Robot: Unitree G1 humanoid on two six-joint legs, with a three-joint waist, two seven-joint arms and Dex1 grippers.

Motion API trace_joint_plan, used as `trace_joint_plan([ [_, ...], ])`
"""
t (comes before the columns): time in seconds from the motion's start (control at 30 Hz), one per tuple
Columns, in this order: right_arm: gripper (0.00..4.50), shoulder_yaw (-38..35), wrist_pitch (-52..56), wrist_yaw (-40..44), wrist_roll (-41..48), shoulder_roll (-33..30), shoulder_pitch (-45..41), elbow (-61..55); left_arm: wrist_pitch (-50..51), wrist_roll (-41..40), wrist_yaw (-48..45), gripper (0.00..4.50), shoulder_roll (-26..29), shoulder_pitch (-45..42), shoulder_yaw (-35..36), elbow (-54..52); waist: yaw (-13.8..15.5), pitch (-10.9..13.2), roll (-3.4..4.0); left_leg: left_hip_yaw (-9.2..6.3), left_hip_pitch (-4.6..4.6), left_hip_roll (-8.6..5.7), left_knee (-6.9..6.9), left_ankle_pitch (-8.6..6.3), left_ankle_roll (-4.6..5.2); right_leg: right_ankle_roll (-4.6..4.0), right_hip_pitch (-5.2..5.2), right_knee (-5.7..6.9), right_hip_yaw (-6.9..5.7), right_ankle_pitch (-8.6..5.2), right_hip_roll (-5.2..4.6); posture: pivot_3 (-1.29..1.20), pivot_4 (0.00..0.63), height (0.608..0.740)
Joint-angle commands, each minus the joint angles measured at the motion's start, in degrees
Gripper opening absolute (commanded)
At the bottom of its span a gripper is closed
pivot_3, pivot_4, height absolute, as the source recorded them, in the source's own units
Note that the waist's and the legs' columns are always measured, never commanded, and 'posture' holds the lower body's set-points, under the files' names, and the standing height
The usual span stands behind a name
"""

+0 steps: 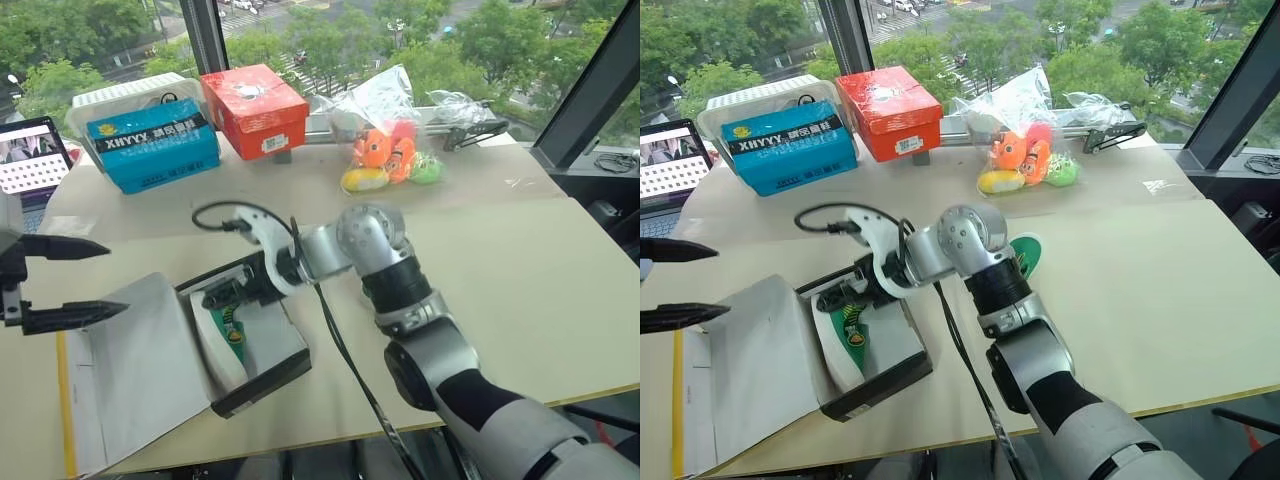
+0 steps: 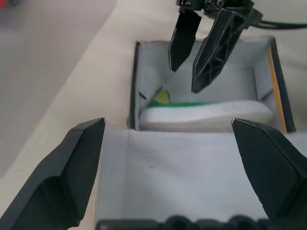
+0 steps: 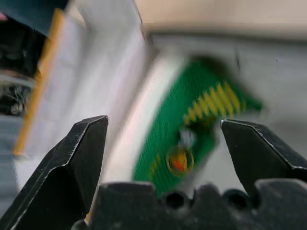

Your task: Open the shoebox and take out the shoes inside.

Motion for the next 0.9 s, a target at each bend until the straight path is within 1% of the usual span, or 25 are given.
trace_joint_plan([
  [0.03,4.46,-12.1,-4.9,3.5,1.8,-7.2,-8.8,3.7,1.5,-2.1,1.7,4.5,-1.2,-0.3,2.8,-1.2,0.4,0.0,-0.01,0.0,0.0,-0.01,-0.01,0.0,0.0,0.0,0.01,-0.01,0.0,0.0,-0.01,0.0,0.15,0.739],
  [0.1,4.46,-16.2,-4.1,4.3,2.9,-10.2,-11.4,5.0,1.4,-2.8,2.5,4.5,-1.7,-0.5,2.4,-1.2,0.7,0.0,-0.05,-0.04,0.03,0.0,-0.01,-0.02,0.02,0.0,0.09,-0.05,-0.17,0.0,-0.06,0.0,0.15,0.739],
  [0.17,4.46,-15.9,-6.5,5.9,1.6,-12.7,-10.3,0.0,1.9,-4.3,3.7,4.5,-2.3,-1.4,2.1,-1.2,0.6,-0.1,-0.08,-0.03,0.02,0.0,-0.02,-0.05,0.05,0.0,0.11,-0.13,-0.26,0.0,-0.1,0.0,0.15,0.739],
  [0.23,4.46,-10.6,-10.4,10.4,-1.1,-15.3,-6.4,-7.8,2.0,-4.9,5.0,4.5,-3.1,-1.7,2.1,-1.2,0.4,-0.1,-0.09,0.03,0.0,-0.01,-0.03,-0.07,0.07,0.0,0.08,-0.12,-0.26,0.0,-0.13,0.0,0.15,0.739],
  [0.3,4.46,-6.3,-8.0,17.9,1.0,-18.5,-2.5,-13.2,1.5,-4.3,5.7,4.5,-3.9,-0.1,2.4,-1.3,0.0,0.0,-0.07,0.16,-0.01,0.02,-0.03,-0.09,0.08,0.0,0.01,-0.1,-0.21,0.0,-0.12,0.0,0.15,0.739],
  [0.33,4.46,-1.7,-7.2,23.5,1.8,-21.7,0.3,-17.6,0.5,-3.1,5.6,4.5,-4.4,1.5,2.8,-1.4,-0.2,0.0,-0.07,0.19,-0.01,0.02,-0.04,-0.09,0.09,0.0,-0.02,-0.07,-0.18,0.0,-0.12,0.0,0.15,0.739],
  [0.37,4.46,3.5,-8.2,27.4,0.4,-24.6,2.5,-21.2,0.0,-2.4,5.8,4.5,-4.7,2.5,3.1,-1.4,-0.2,0.0,-0.06,0.24,-0.02,0.05,-0.05,-0.1,0.11,0.0,-0.05,-0.05,-0.14,0.0,-0.1,0.0,0.15,0.739],
  [0.43,4.46,12.9,-12.5,31.4,-5.1,-28.7,5.8,-25.1,-0.5,-2.3,6.1,4.5,-4.9,3.3,3.6,-1.3,-0.4,0.0,-0.06,0.26,-0.02,0.06,-0.02,-0.15,0.19,0.01,-0.05,-0.03,-0.14,-0.01,-0.1,0.0,0.15,0.739],
  [0.5,4.46,17.3,-15.3,31.6,-9.2,-29.2,7.6,-24.7,-0.5,-2.7,6.5,4.5,-5.0,3.4,3.8,-1.4,-0.8,0.0,-0.07,0.28,-0.07,0.07,0.07,-0.15,0.2,0.01,-0.06,-0.03,-0.14,-0.01,-0.08,0.0,0.15,0.739],
  [0.53,4.46,18.2,-15.8,31.5,-10.0,-28.4,8.4,-24.2,-0.4,-2.8,6.6,4.5,-5.1,3.5,3.9,-1.7,-0.9,0.0,-0.07,0.28,-0.04,0.06,0.12,-0.15,0.2,0.01,-0.04,-0.01,-0.14,-0.01,-0.1,0.0,0.15,0.739],
  [0.7,4.46,19.1,-15.6,29.4,-12.5,-22.0,10.8,-22.7,-1.1,-2.7,7.2,4.5,-5.5,4.4,3.5,-2.0,-0.8,0.0,-0.07,0.3,0.06,0.02,0.1,-0.11,0.12,-0.04,-0.07,-0.05,-0.04,0.02,-0.17,0.0,0.15,0.739],
  [0.9,4.46,21.9,-17.5,27.5,-17.6,-18.3,15.4,-21.0,-1.3,-3.3,7.8,4.5,-5.3,4.1,2.8,-2.1,0.4,0.0,-0.08,0.28,0.1,0.0,0.1,-0.11,0.08,-0.05,-0.03,-0.05,-0.05,0.03,-0.19,0.0,0.15,0.739],
])
